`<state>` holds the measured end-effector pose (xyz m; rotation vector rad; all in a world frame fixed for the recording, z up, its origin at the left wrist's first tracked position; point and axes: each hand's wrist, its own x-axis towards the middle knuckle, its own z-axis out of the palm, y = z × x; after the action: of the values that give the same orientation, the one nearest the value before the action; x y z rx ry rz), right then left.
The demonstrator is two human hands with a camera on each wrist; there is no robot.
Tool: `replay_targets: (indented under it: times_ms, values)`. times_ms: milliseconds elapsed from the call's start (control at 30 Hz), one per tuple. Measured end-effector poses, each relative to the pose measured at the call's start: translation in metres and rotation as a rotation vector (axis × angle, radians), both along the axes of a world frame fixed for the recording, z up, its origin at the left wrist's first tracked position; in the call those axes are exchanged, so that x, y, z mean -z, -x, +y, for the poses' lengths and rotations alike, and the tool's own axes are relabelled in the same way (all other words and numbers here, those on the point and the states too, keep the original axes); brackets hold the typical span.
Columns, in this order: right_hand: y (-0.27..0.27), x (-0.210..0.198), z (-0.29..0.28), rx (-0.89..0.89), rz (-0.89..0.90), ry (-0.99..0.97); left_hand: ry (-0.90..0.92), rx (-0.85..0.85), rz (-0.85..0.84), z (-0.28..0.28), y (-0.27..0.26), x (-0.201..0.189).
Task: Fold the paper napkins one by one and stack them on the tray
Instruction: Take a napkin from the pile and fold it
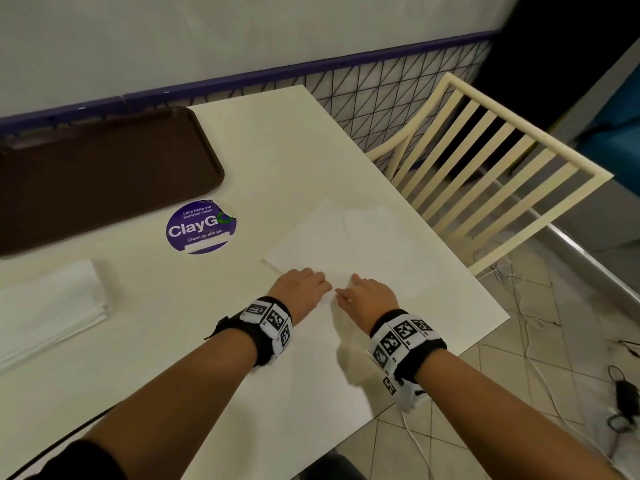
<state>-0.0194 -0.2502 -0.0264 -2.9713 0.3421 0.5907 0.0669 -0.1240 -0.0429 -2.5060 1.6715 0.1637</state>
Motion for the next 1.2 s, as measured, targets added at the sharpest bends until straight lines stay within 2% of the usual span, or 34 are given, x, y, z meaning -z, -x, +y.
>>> replay_targets:
  times_ms: [100,233,333,400,533,700,833,933,1033,1200]
  values:
    - [0.001,0.000,-0.003,-0.006,-0.009,-0.009,-0.063,0.028,-0.060,-0.006,-0.004,0.002]
    - [0.002,-0.004,-0.007,-0.003,-0.024,-0.036,-0.035,0.051,-0.029,-0.010,0.000,-0.012]
    - [0.006,-0.006,-0.011,0.019,0.042,-0.116,-0.064,-0.022,0.081,-0.012,-0.005,-0.021]
    - [0.010,-0.007,-0.015,0.033,0.067,-0.140,0.034,-0.013,0.127,-0.012,-0.007,-0.027]
    - [0.015,0.000,-0.018,-0.047,-0.015,-0.110,-0.048,-0.107,0.360,-0.009,-0.010,-0.021]
    - [0.012,-0.006,-0.023,-0.012,-0.066,-0.120,0.121,-0.149,0.507,-0.001,-0.025,-0.031]
    - [0.005,-0.033,-0.021,-0.011,-0.072,-0.169,0.486,-0.170,0.515,0.017,-0.037,-0.051]
    - [0.001,-0.049,-0.012,0.030,-0.099,-0.254,0.641,-0.232,0.525,0.039,-0.041,-0.066]
    - [-0.008,-0.053,0.002,0.002,-0.138,-0.286,0.666,-0.277,0.519,0.067,-0.038,-0.072]
    - [-0.020,-0.042,0.040,-0.179,-0.052,-0.206,0.521,-0.502,0.560,0.126,-0.017,-0.058]
